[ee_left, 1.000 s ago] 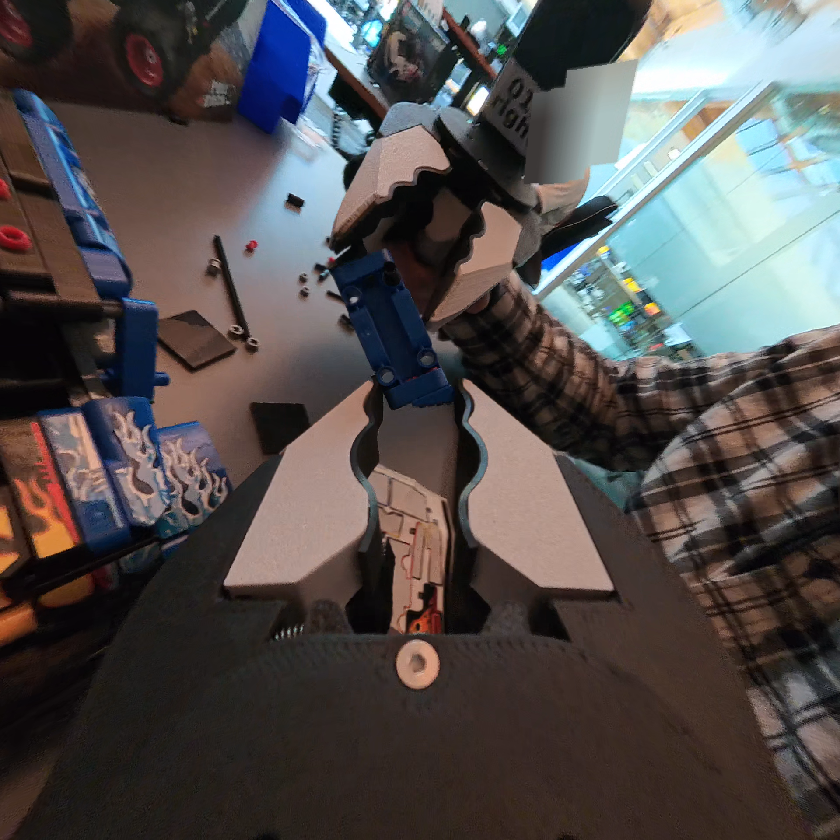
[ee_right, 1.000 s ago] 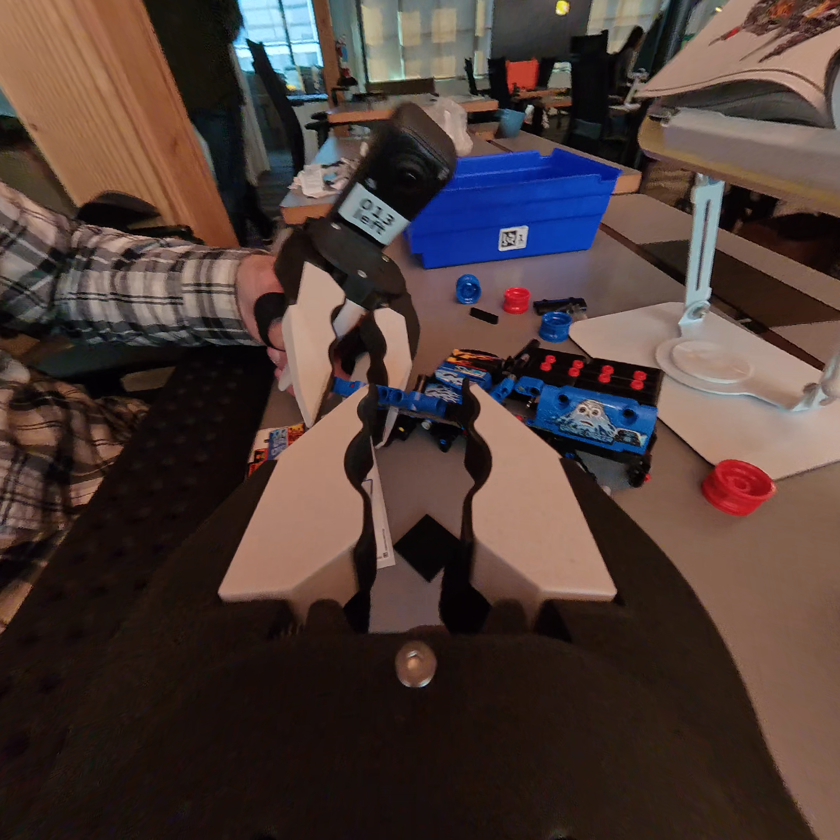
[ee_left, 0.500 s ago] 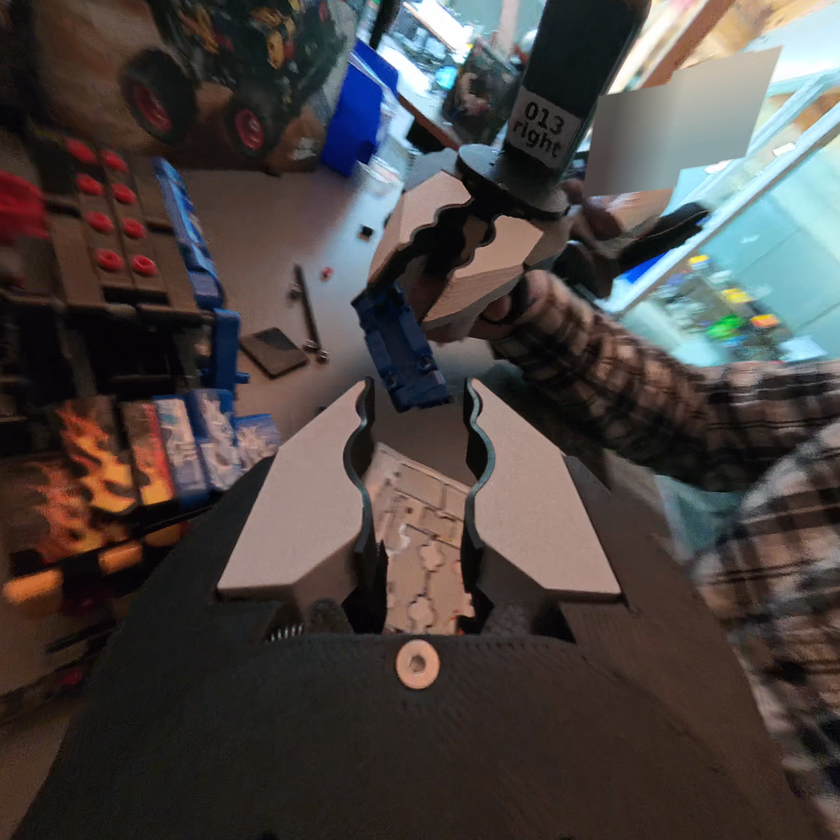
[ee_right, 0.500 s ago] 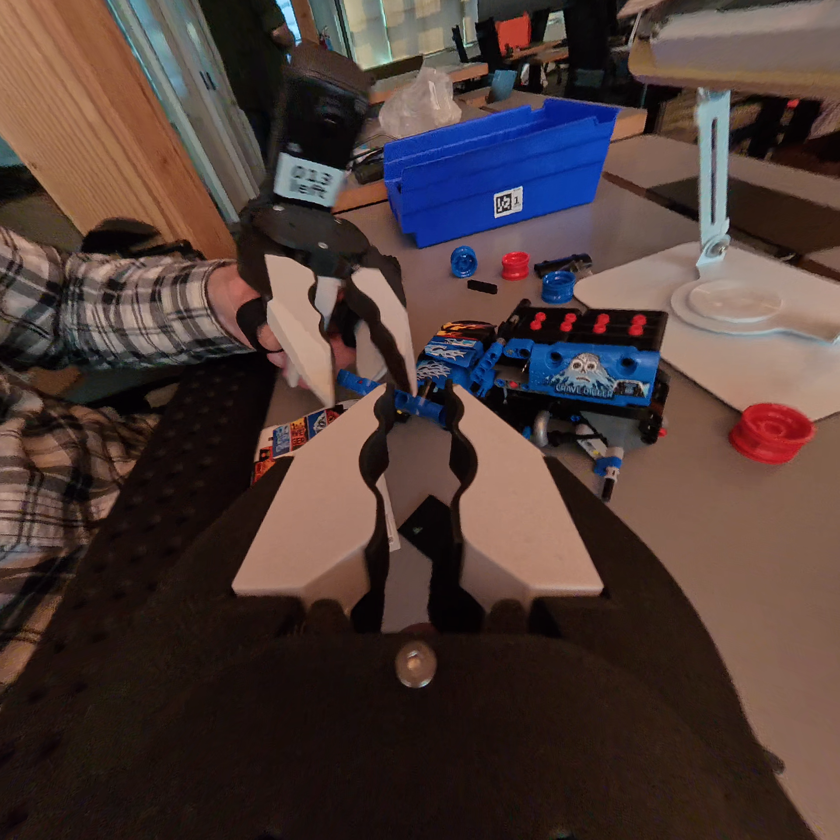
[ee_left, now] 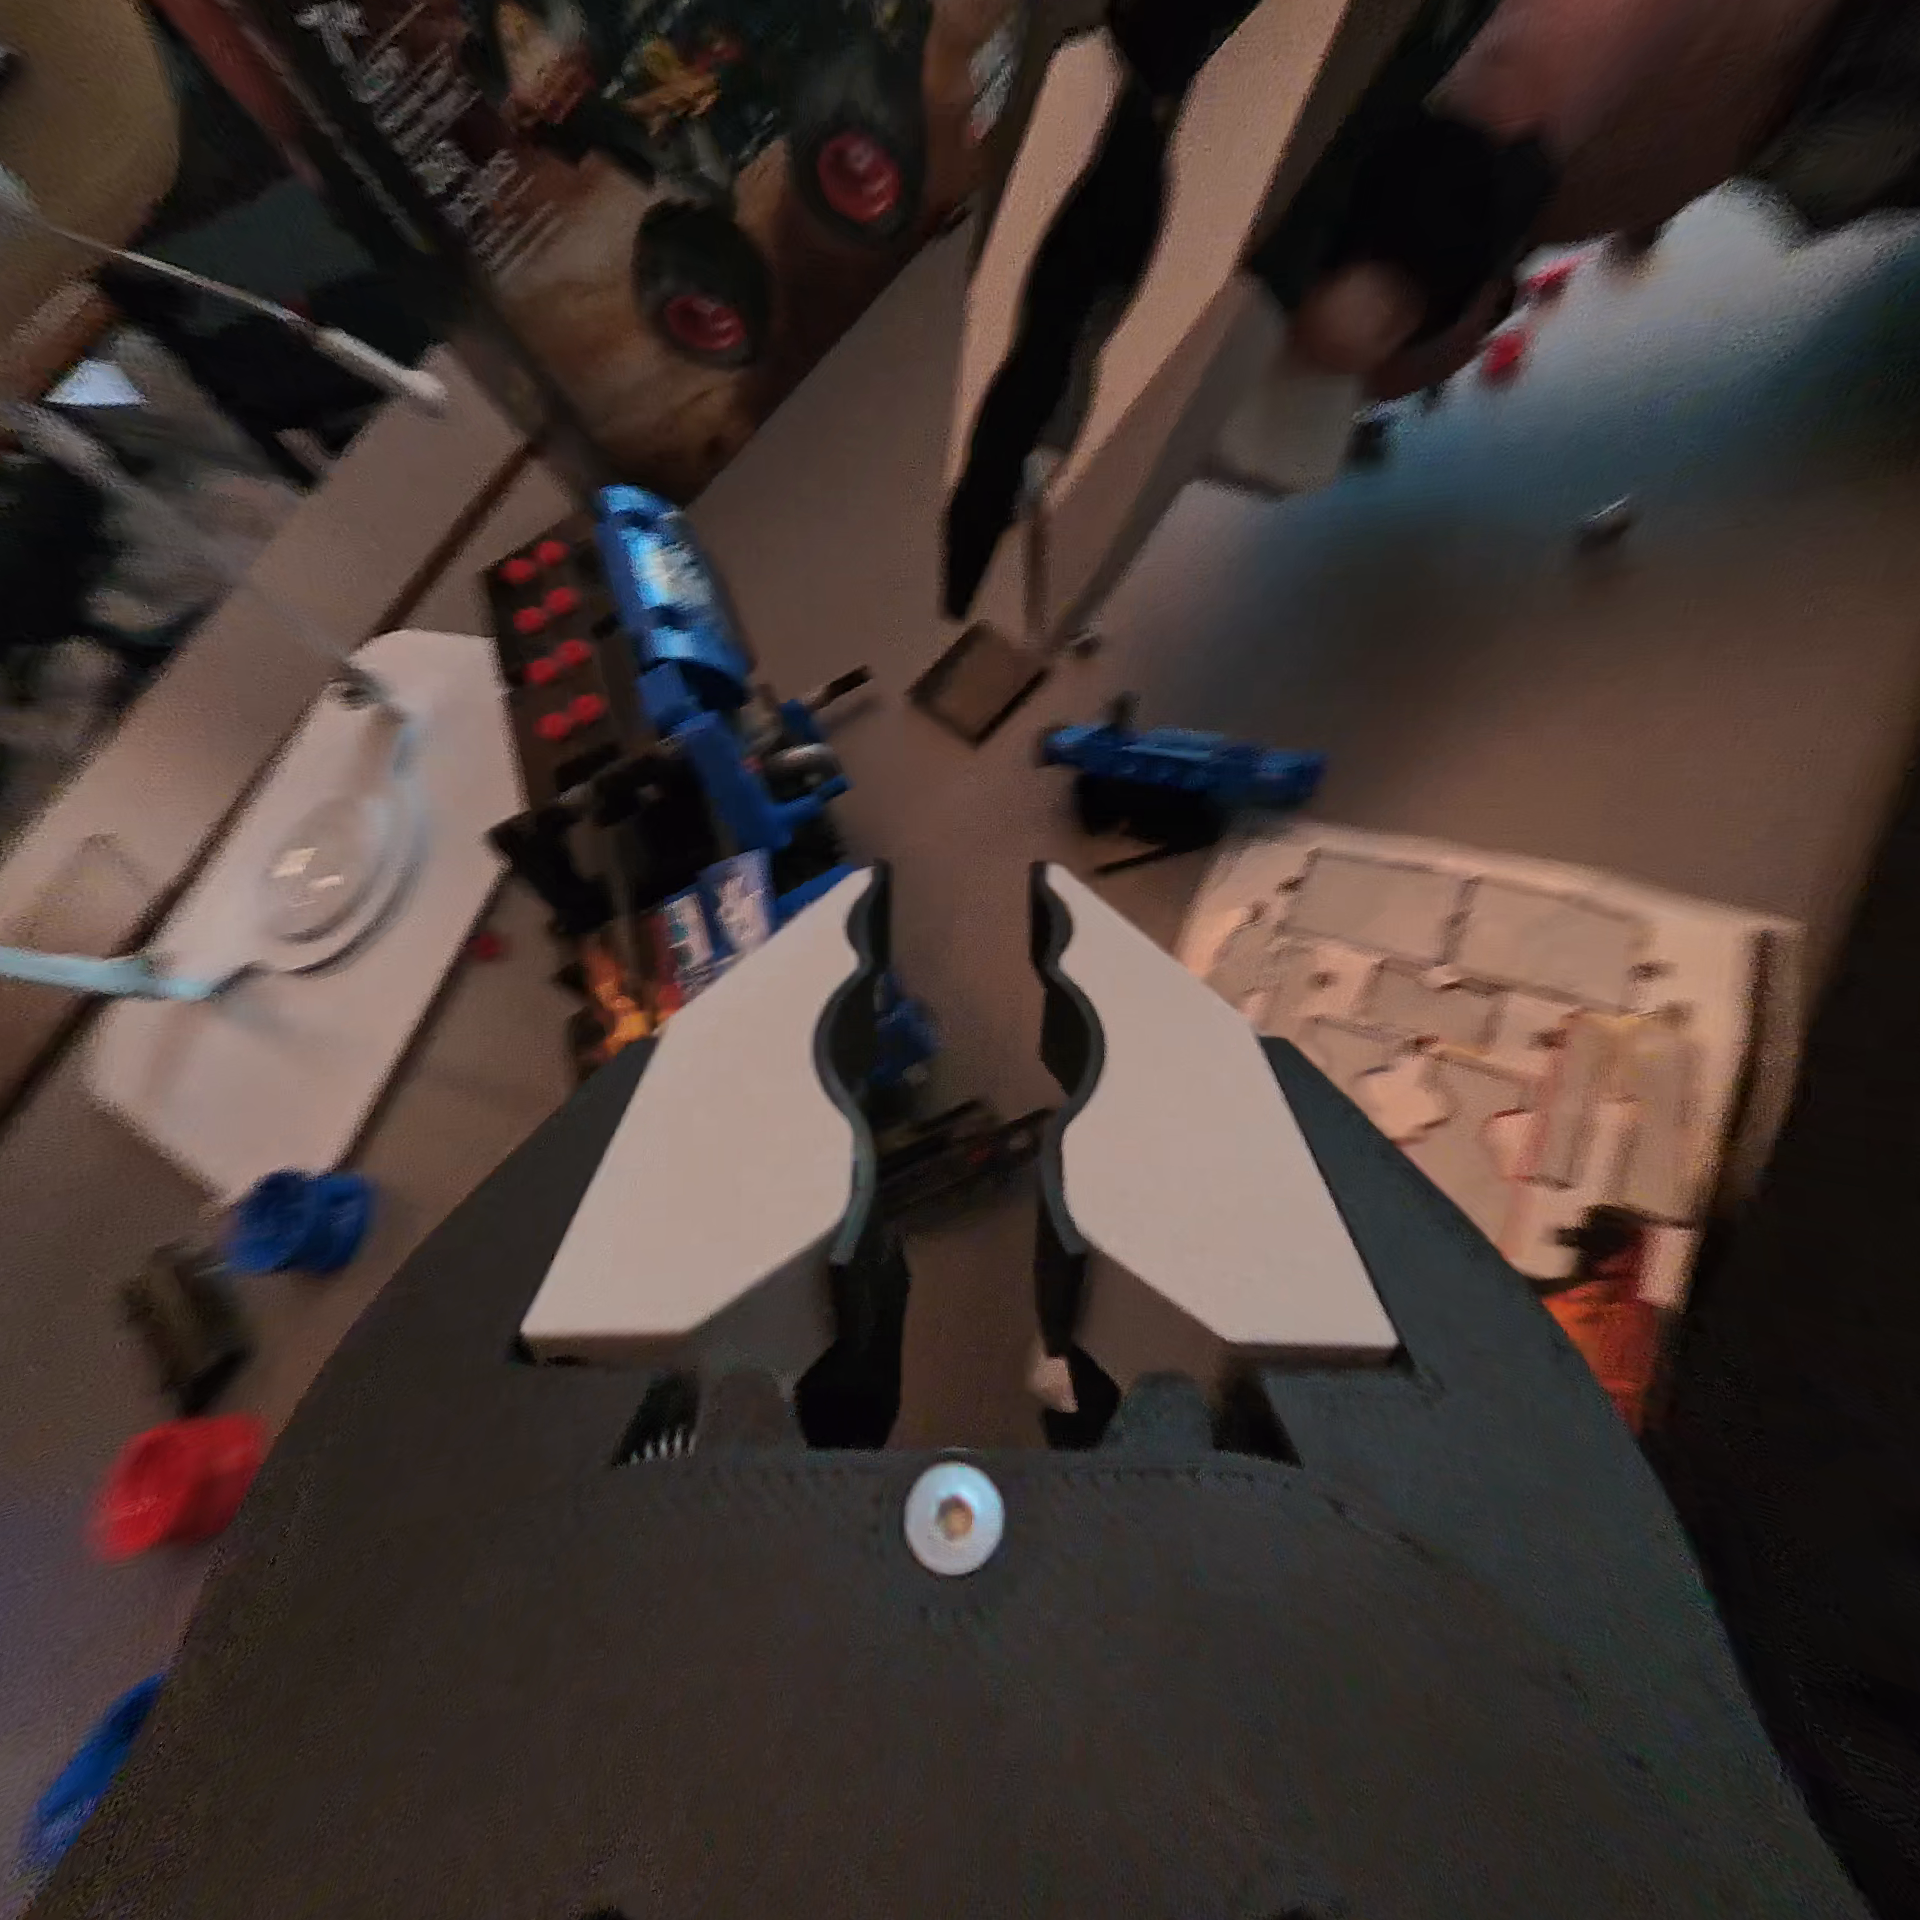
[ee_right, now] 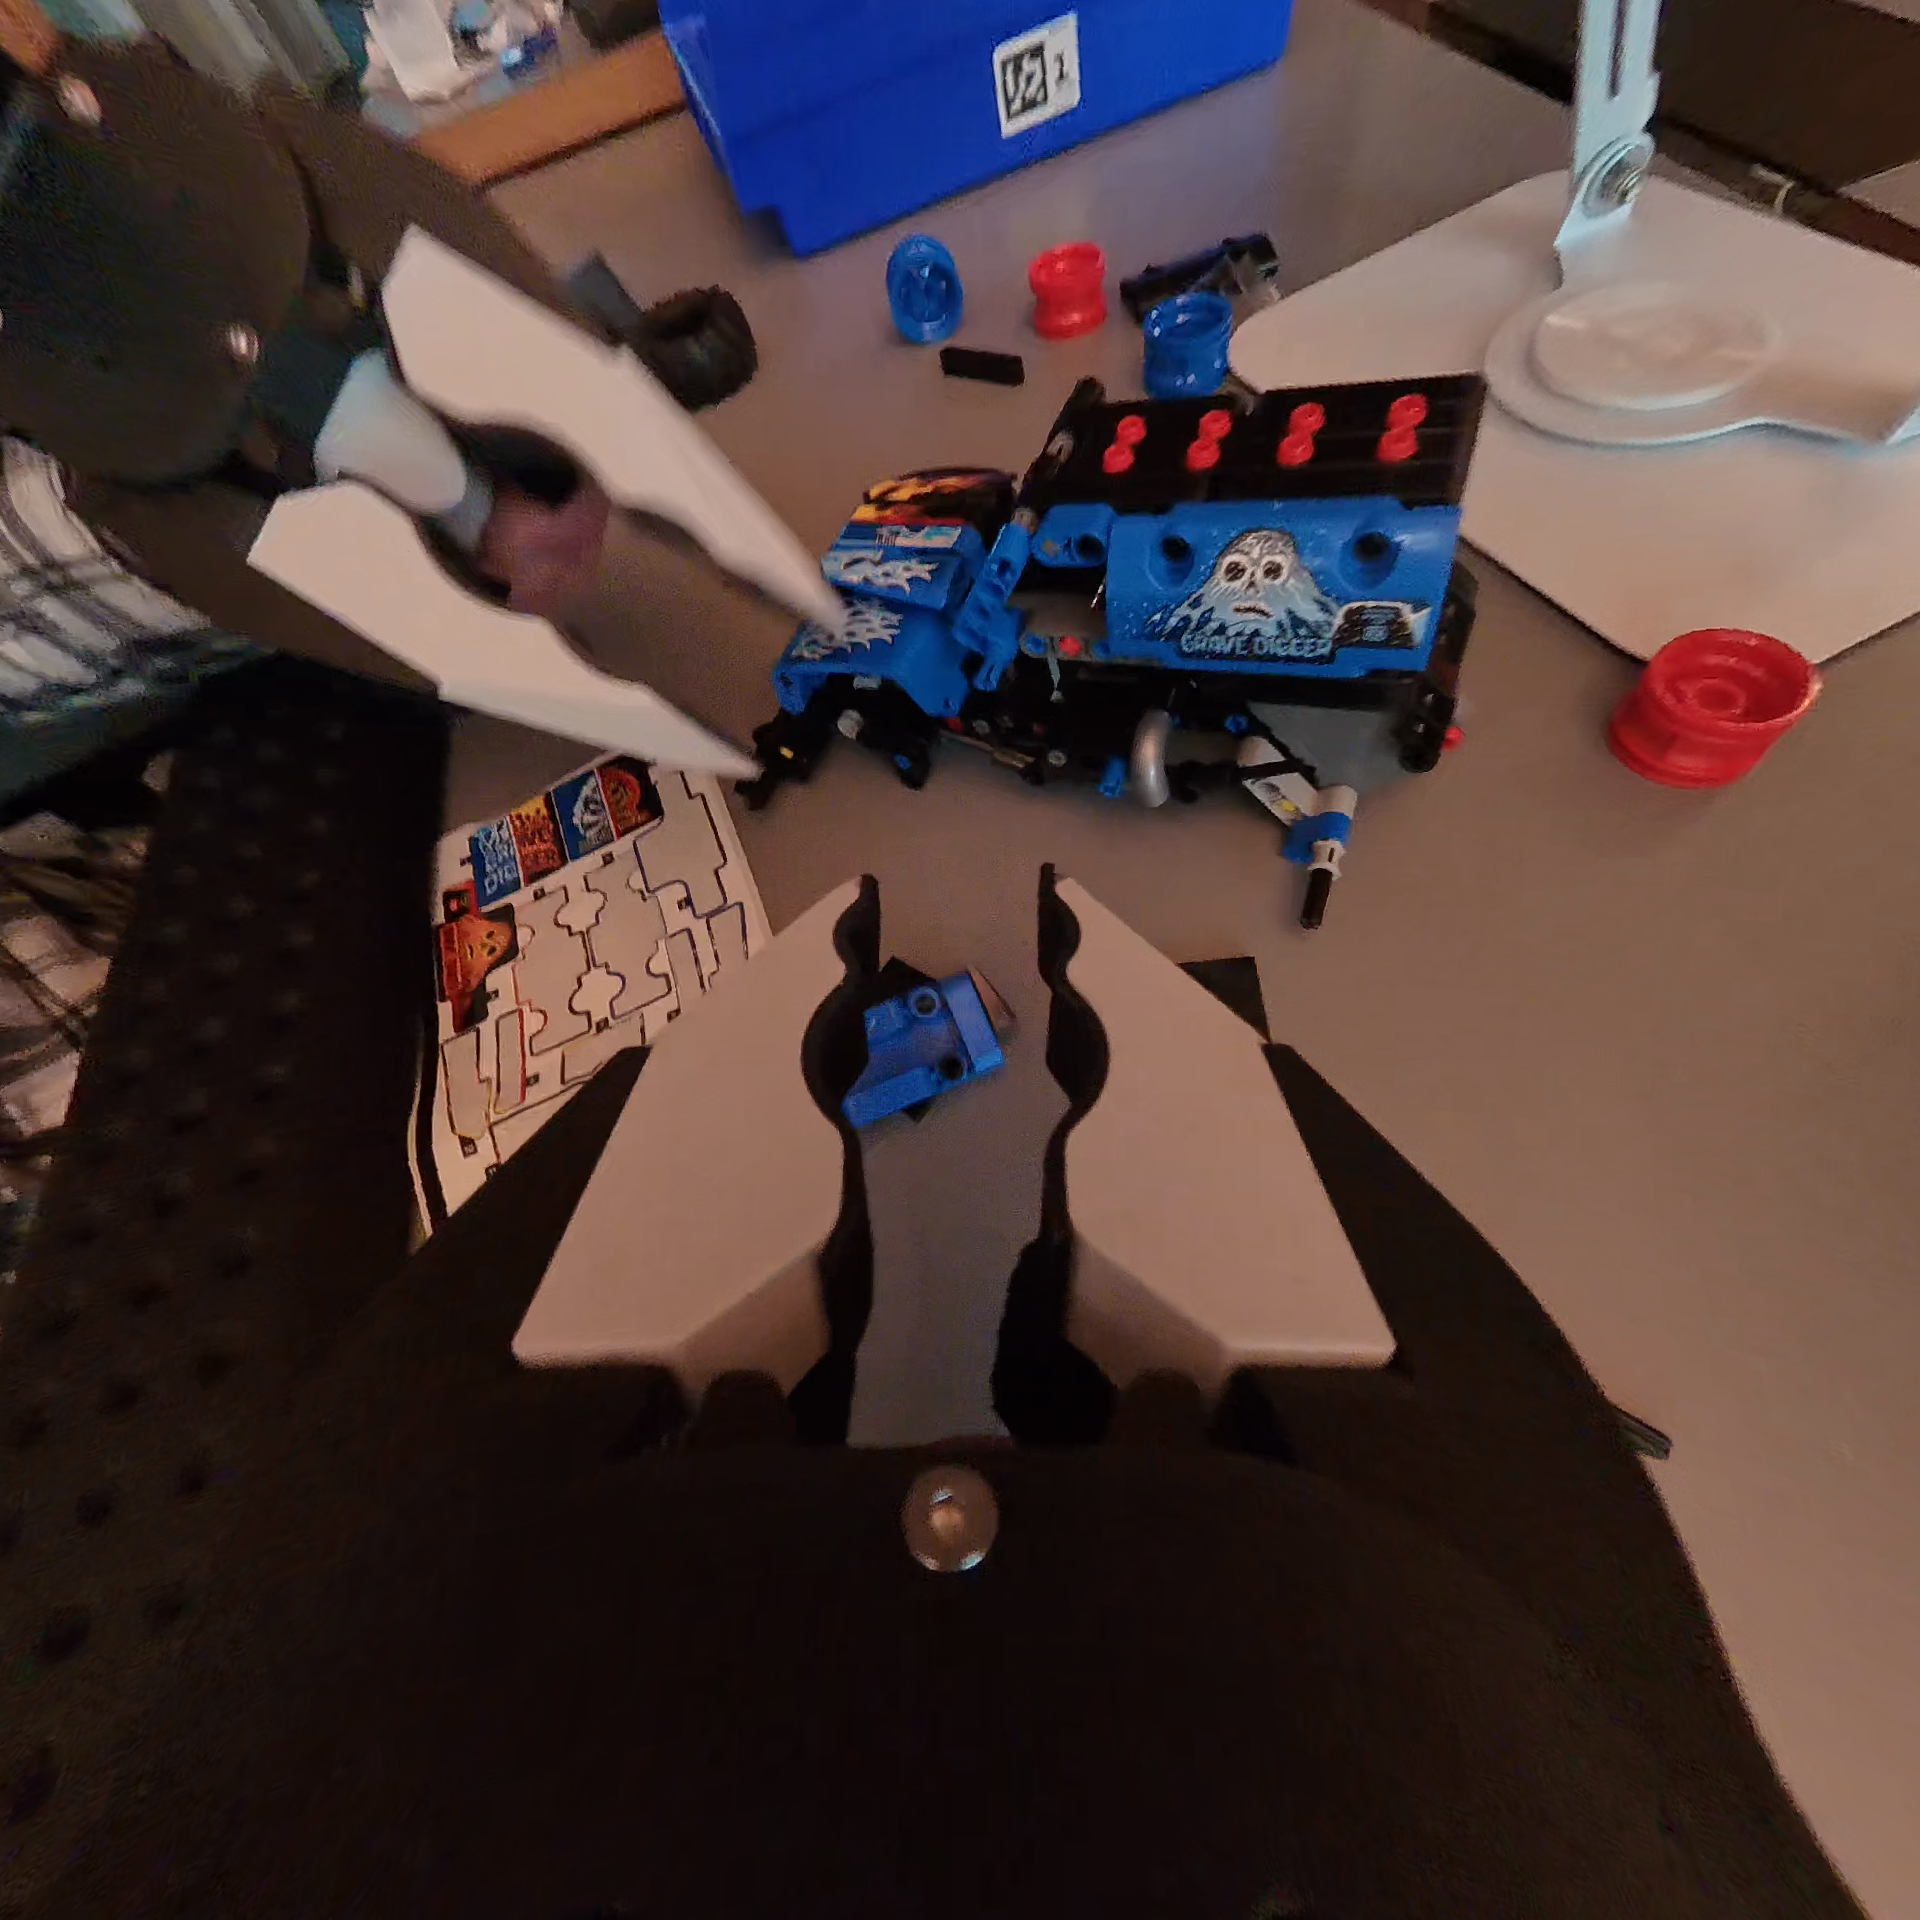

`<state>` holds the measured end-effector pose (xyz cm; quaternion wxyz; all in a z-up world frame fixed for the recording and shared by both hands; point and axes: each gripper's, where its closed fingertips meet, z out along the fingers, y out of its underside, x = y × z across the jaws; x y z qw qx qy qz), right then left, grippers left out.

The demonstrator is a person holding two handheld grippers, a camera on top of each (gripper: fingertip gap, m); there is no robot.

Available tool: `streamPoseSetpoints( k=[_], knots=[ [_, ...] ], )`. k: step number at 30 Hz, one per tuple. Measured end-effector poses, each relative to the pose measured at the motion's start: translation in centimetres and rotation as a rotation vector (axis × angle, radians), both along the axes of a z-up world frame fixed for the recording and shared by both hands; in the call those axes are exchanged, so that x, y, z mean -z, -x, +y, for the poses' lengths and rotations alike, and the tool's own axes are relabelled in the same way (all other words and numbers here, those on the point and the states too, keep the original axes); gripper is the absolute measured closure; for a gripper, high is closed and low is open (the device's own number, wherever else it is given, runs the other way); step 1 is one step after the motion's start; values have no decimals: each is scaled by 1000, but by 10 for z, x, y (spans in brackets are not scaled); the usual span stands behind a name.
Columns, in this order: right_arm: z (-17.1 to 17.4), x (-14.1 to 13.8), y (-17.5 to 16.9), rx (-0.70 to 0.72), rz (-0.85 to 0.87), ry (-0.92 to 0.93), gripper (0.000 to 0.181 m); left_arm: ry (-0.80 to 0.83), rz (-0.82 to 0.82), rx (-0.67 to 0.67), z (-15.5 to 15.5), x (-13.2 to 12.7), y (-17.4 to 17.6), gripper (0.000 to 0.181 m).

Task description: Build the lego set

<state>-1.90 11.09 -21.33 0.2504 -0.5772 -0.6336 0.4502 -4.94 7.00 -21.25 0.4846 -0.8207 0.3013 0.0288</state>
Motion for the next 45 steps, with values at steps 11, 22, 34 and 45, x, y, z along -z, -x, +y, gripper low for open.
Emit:
streamPoseSetpoints(
  k=[11,22,34,45],
  knots=[
    [33,-12,45,303,30,-121,71,78,105,-133,20,16,46,105],
    [43,8,70,276,-62,-105,79,25,106,-148,28,20,50,105],
    [27,4,77,228,-57,-62,90,68,-96,-76,18,-6,68,112],
    [24,4,79,233,-37,-78,99,98,-64,-151,39,-8,71,122]
  ],
)
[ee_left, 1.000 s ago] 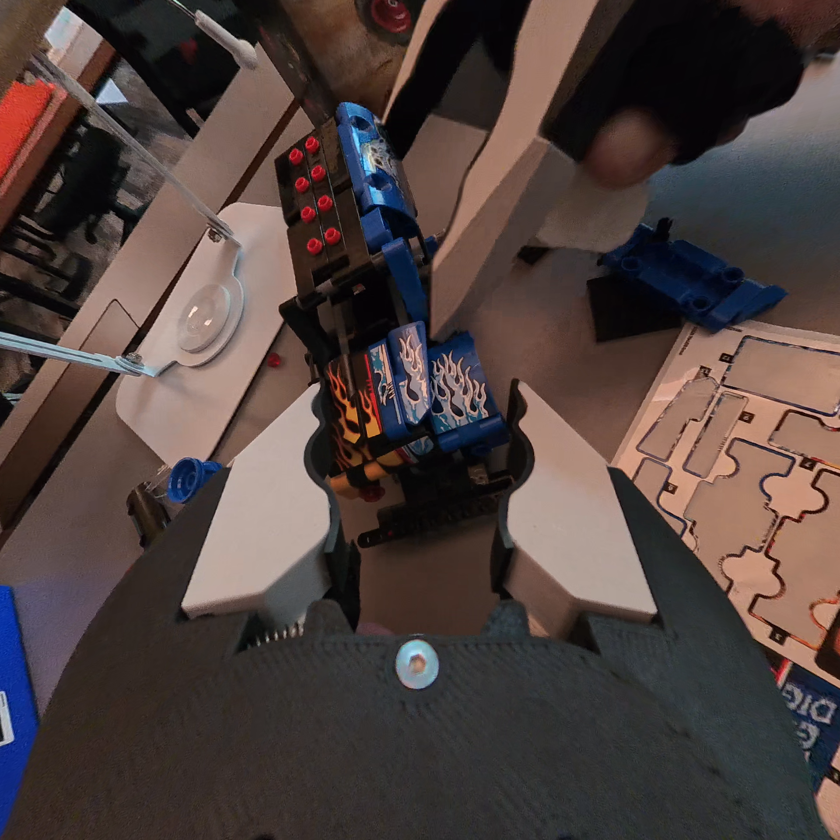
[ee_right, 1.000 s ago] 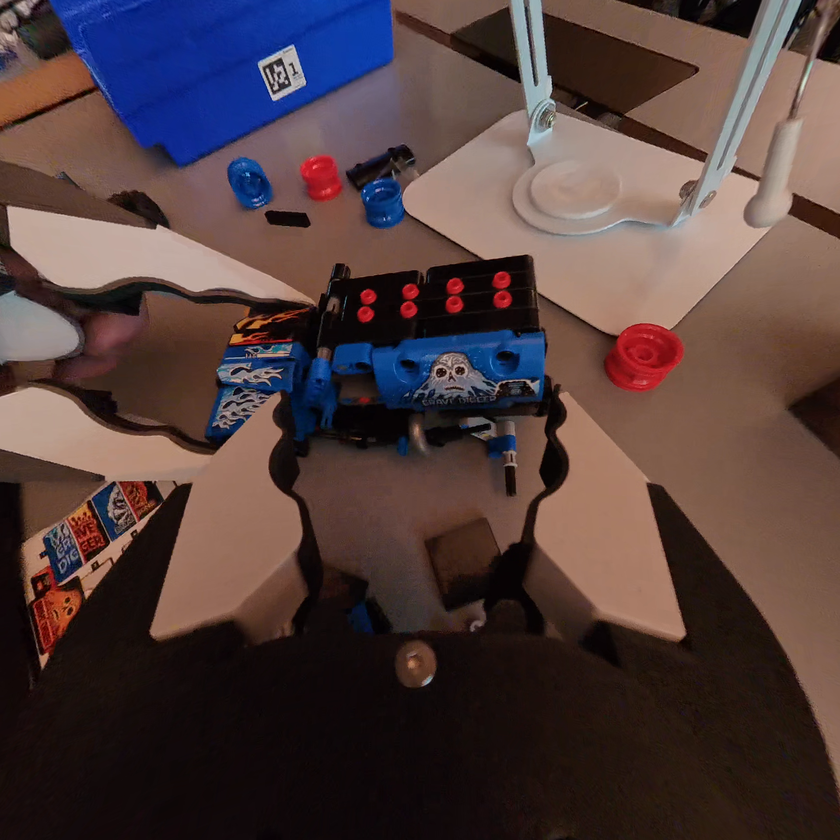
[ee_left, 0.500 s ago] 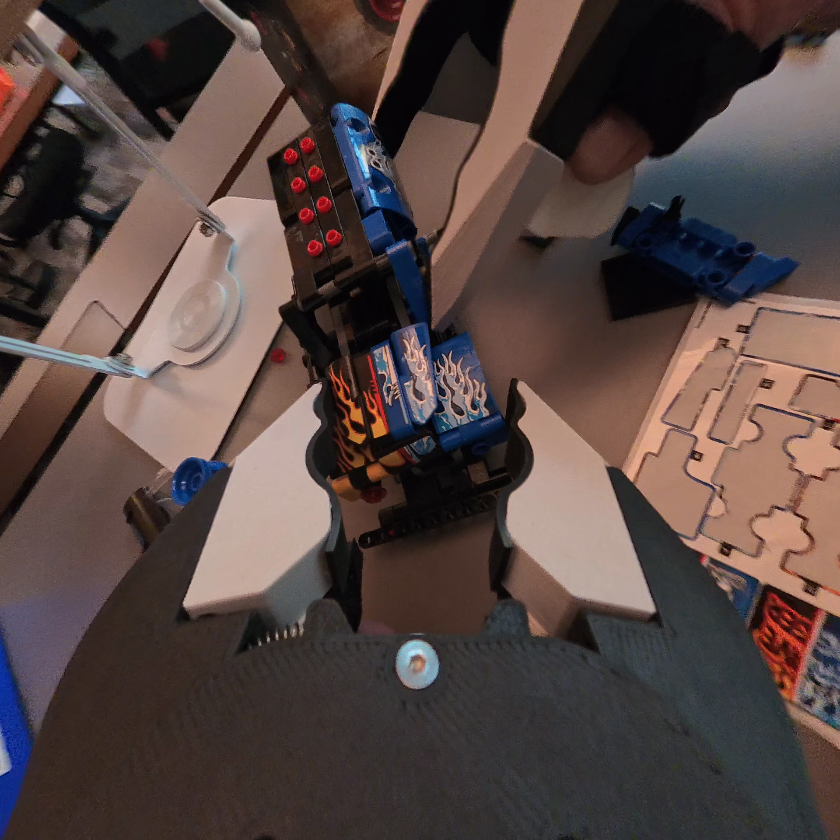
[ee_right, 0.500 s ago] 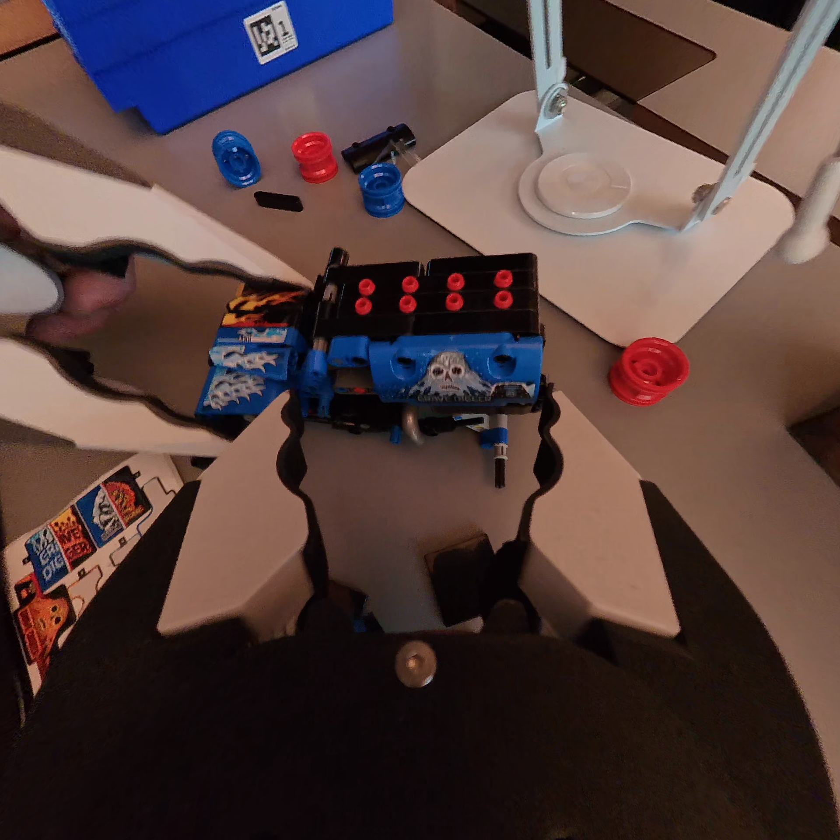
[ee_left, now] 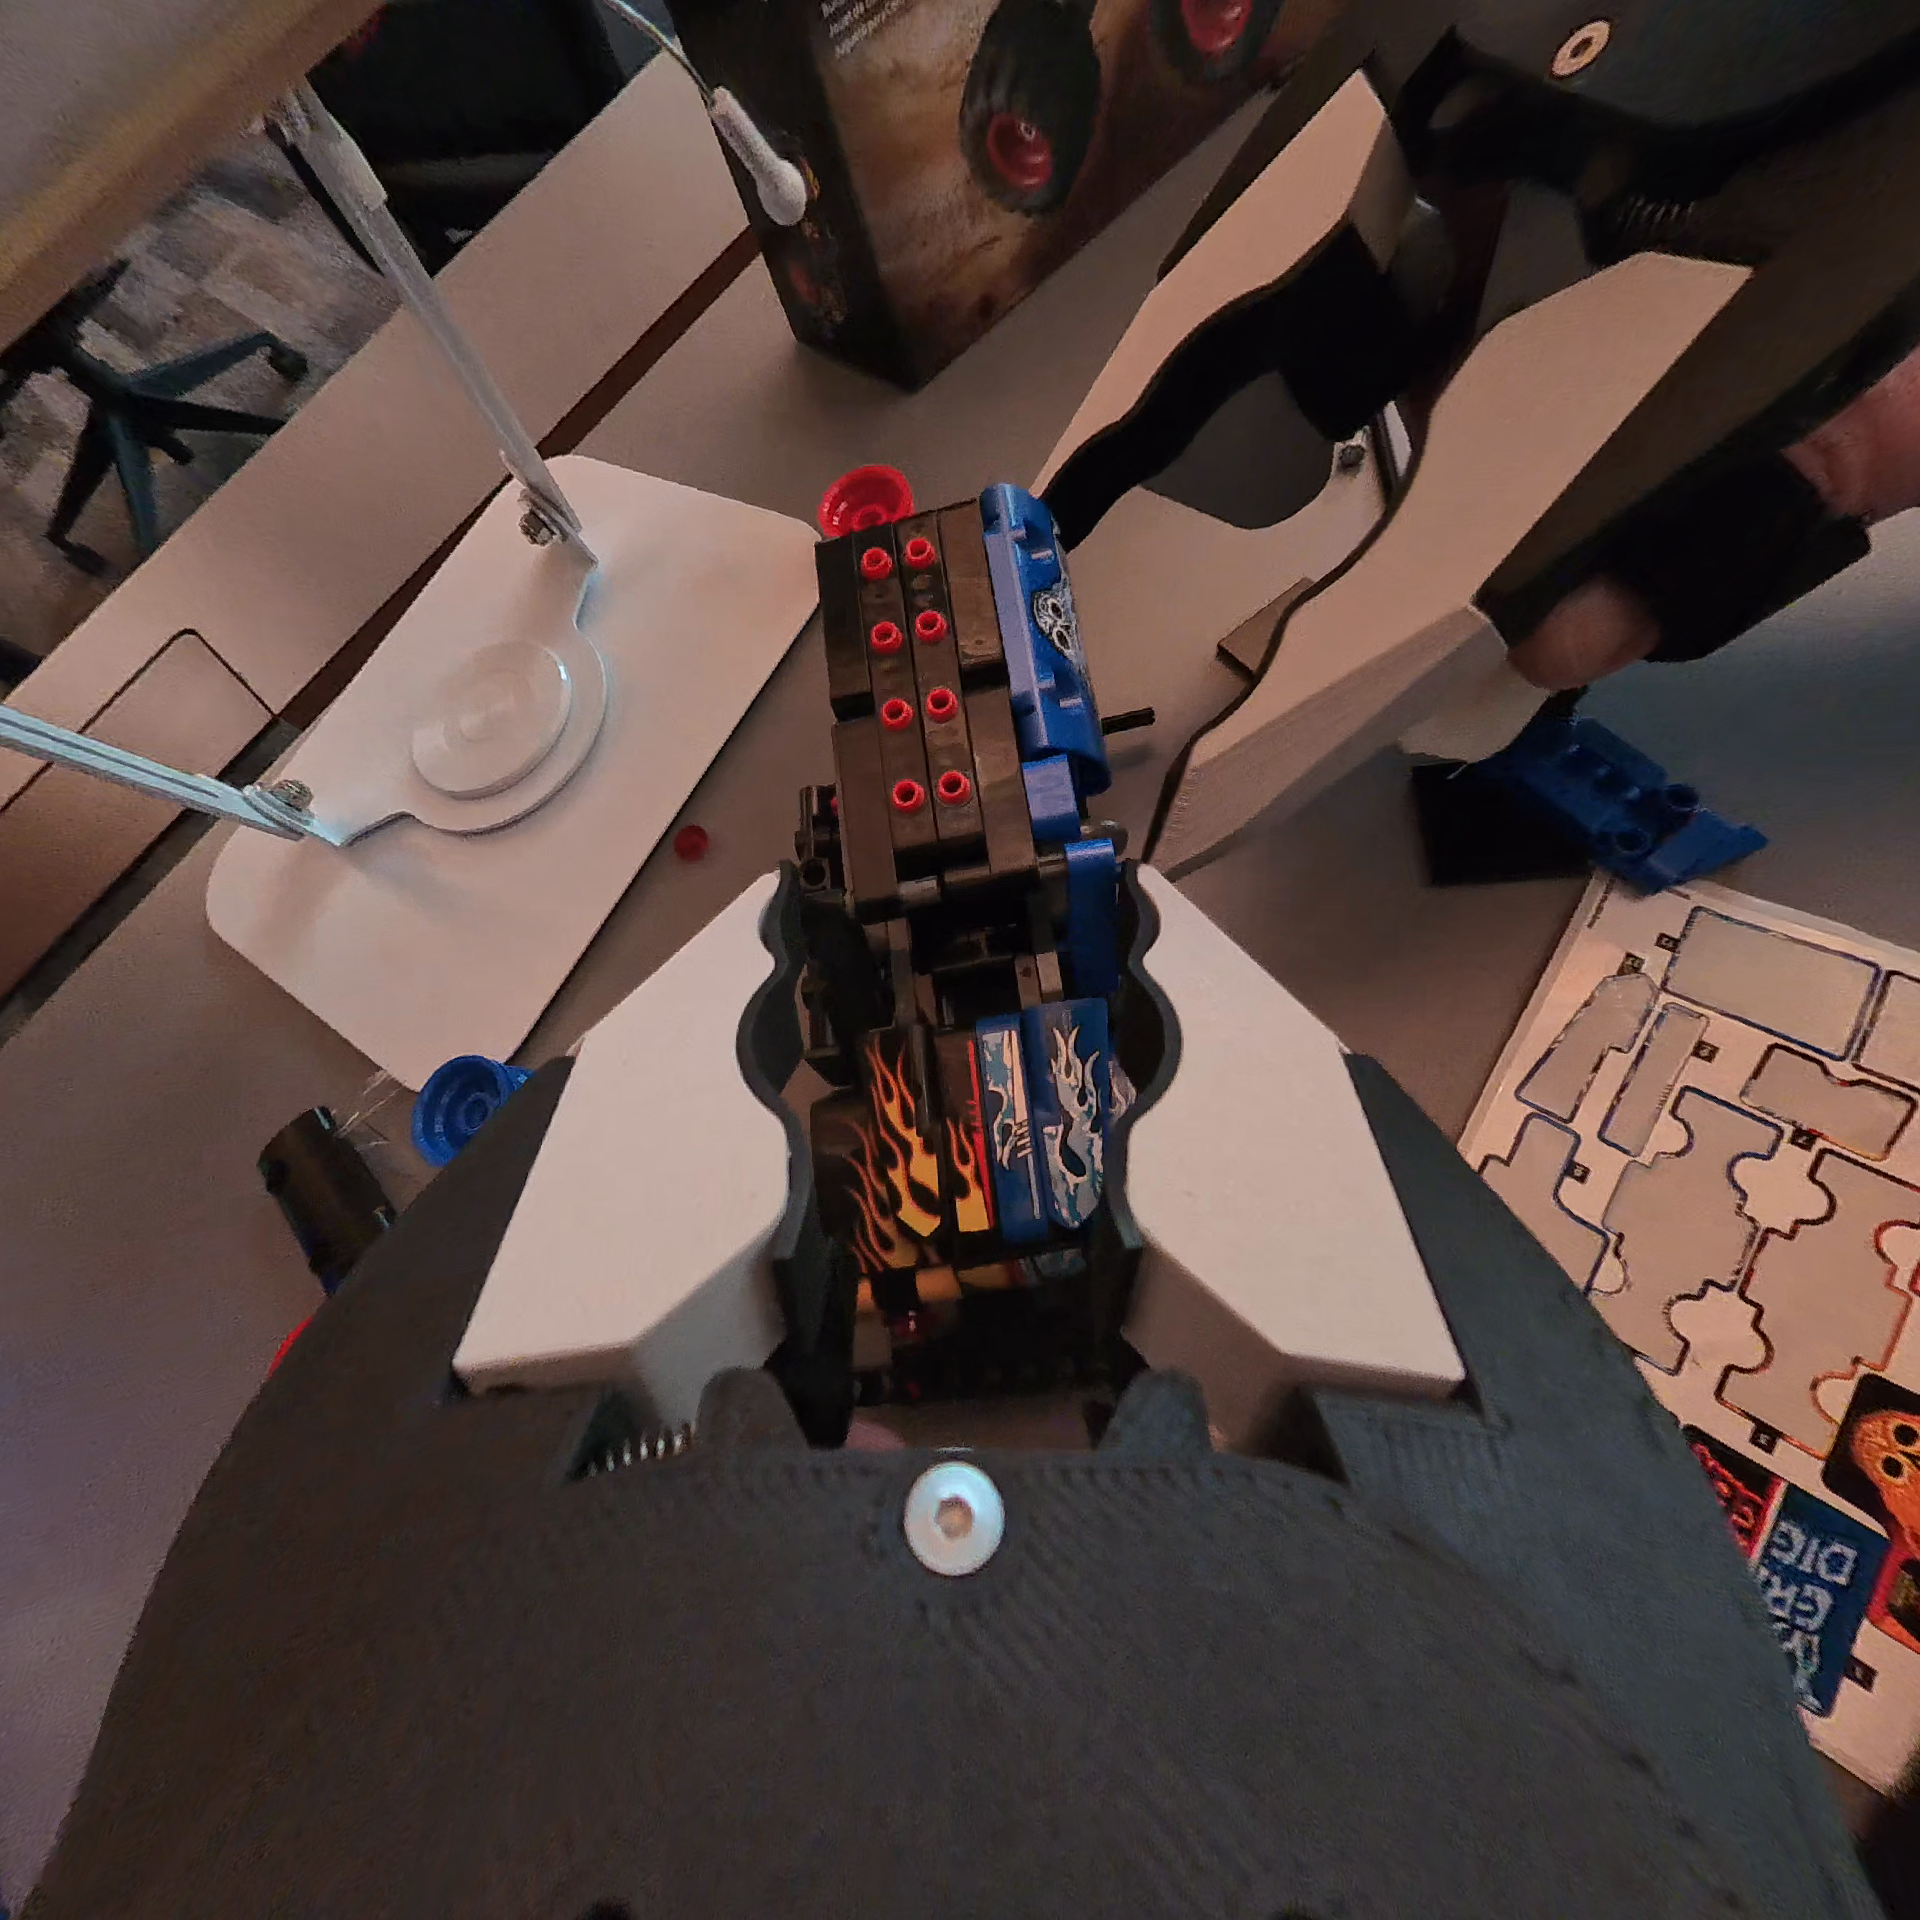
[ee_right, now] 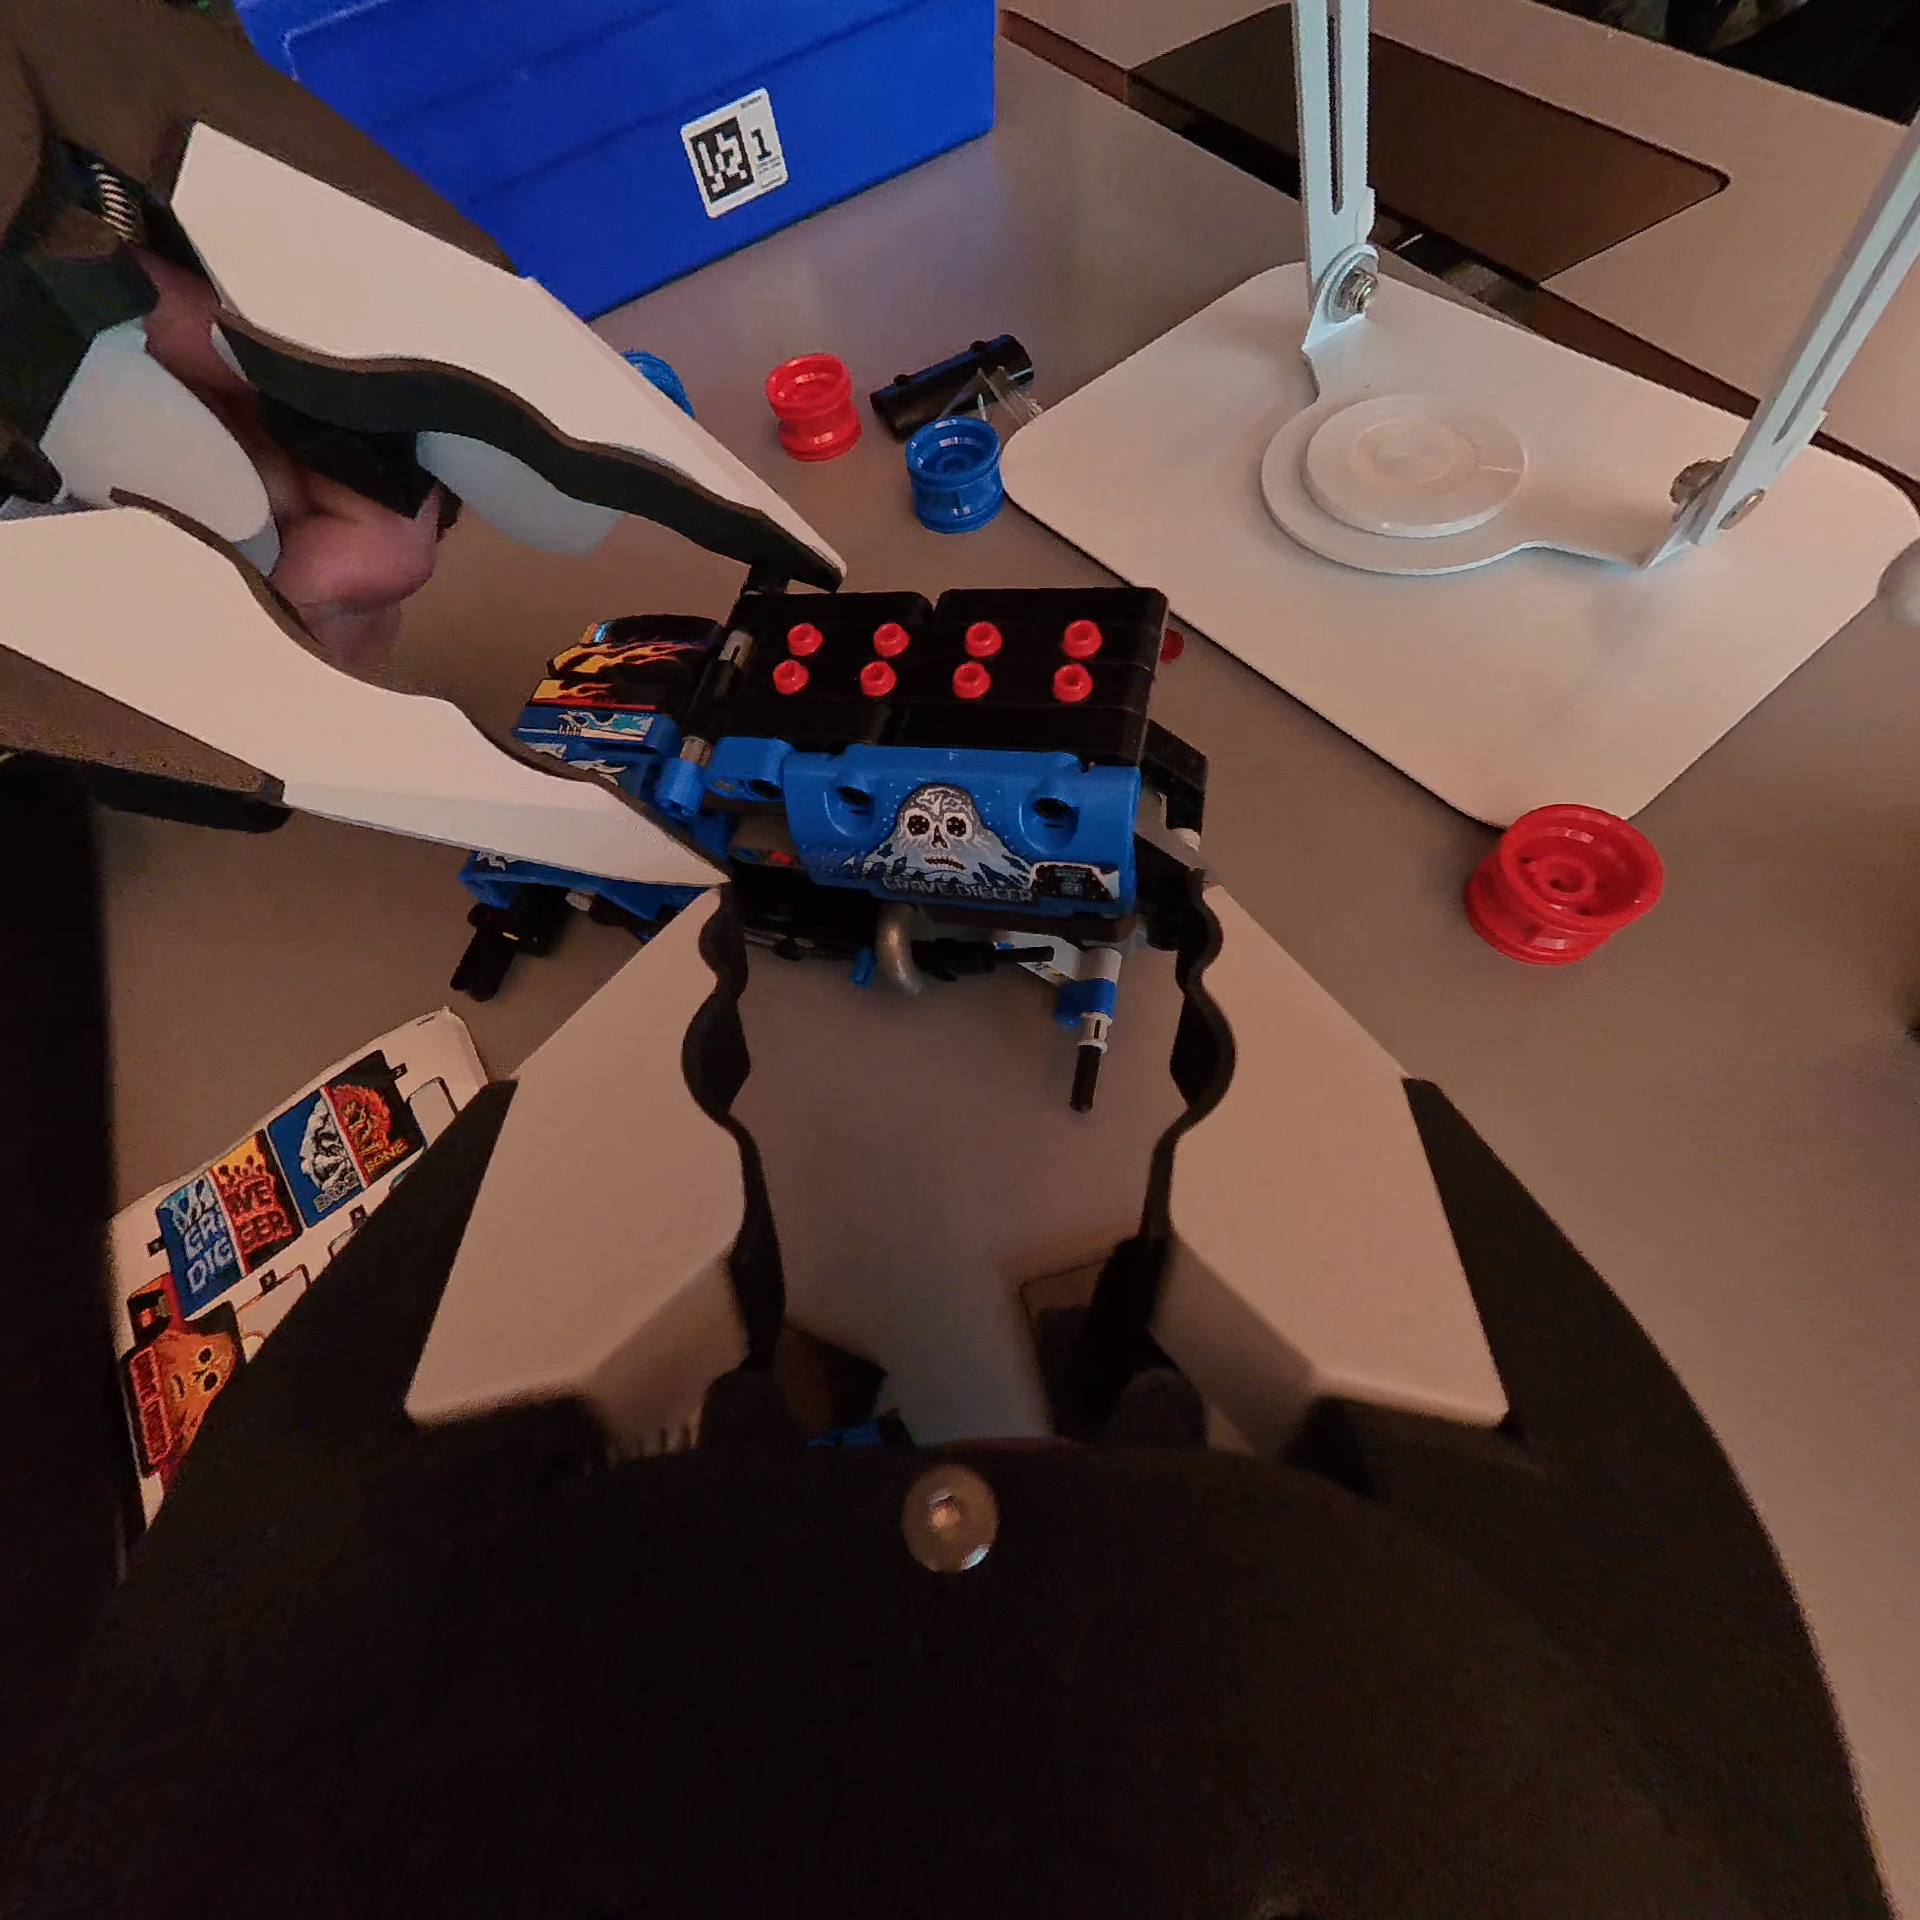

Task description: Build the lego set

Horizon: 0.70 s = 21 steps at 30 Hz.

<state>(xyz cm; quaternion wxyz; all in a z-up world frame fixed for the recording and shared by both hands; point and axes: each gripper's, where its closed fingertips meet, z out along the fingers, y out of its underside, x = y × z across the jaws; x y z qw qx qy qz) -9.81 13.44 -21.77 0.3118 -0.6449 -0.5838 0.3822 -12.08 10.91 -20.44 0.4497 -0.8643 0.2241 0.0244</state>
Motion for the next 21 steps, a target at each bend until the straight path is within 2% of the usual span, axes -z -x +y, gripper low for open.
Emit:
streamPoseSetpoints(
  k=[11,16,21],
  knots=[
    [3,2,2,44,-7,-49,103,-39,-10,9,0,0,0,125],
    [5,-1,0,41,22,4,109,-43,-4,19,-1,-2,-2,125],
    [3,-1,1,40,11,4,106,-28,12,10,-1,-2,-2,125]
  ],
)
